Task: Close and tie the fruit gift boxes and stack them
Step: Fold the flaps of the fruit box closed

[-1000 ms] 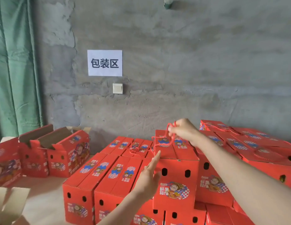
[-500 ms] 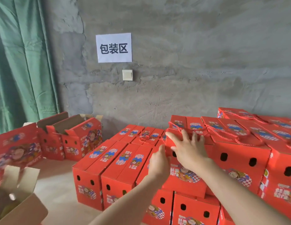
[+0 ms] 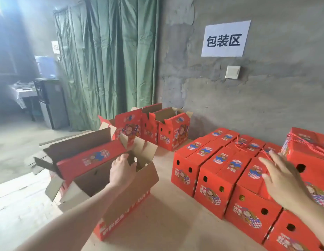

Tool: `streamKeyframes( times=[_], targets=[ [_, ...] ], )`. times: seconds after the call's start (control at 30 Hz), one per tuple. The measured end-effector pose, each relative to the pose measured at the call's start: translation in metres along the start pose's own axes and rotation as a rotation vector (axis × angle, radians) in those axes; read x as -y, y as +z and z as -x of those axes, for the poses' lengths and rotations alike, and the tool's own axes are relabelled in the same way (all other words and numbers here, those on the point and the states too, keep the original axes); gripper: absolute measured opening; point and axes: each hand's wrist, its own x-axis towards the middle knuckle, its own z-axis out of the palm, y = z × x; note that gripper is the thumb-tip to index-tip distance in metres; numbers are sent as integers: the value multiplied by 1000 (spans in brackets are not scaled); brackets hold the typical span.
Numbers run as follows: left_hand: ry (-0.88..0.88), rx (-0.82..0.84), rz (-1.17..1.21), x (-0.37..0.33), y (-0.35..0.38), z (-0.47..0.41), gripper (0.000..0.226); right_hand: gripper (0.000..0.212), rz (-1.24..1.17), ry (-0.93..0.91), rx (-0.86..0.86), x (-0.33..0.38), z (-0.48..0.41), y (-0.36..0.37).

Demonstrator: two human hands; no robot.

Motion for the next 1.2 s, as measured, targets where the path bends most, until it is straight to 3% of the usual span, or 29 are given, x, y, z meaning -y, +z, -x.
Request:
streamKeyframes(
  times=[0.17,0.3,0.37,0.47,0.57,0.67,0.77,0.87,0.93,1.0,1.1,1.13,1.2],
  targets=[
    [-85,78,-123,90,-33,-21,38,46,-272,-236,313,142,51,26],
    [70,495,-374,116,-20,-3,53,46,-431,-292,471,224,105,31],
    [140,569,-461,113,-16,-1,49,45,-445,-299,525,247,125,30],
    [244,637,-472,95,-13,4,34,44,-456,-263,597,259,144,27],
    [326,629,-461,74,-8,29,33,43,-471,-179,611,257,154,22],
    [425,726,-401,50,-11,66,32,44,-457,-75,593,247,164,22],
    [605,845,-406,30,-20,107,33,57,-403,-13,579,230,175,24],
    [690,957,-424,22,-33,134,30,70,-261,-70,585,206,182,25],
    [776,957,-389,22,-42,137,34,71,-150,-101,621,186,186,25],
    [818,813,-272,23,-44,132,40,67,-73,-111,710,167,189,22],
    [648,525,-243,28,-31,119,52,46,-60,-34,898,152,192,12],
    [571,532,-234,29,-26,118,56,39,-90,9,925,150,195,10],
    [506,584,-210,32,-12,124,63,47,-108,53,914,151,204,9]
  ],
)
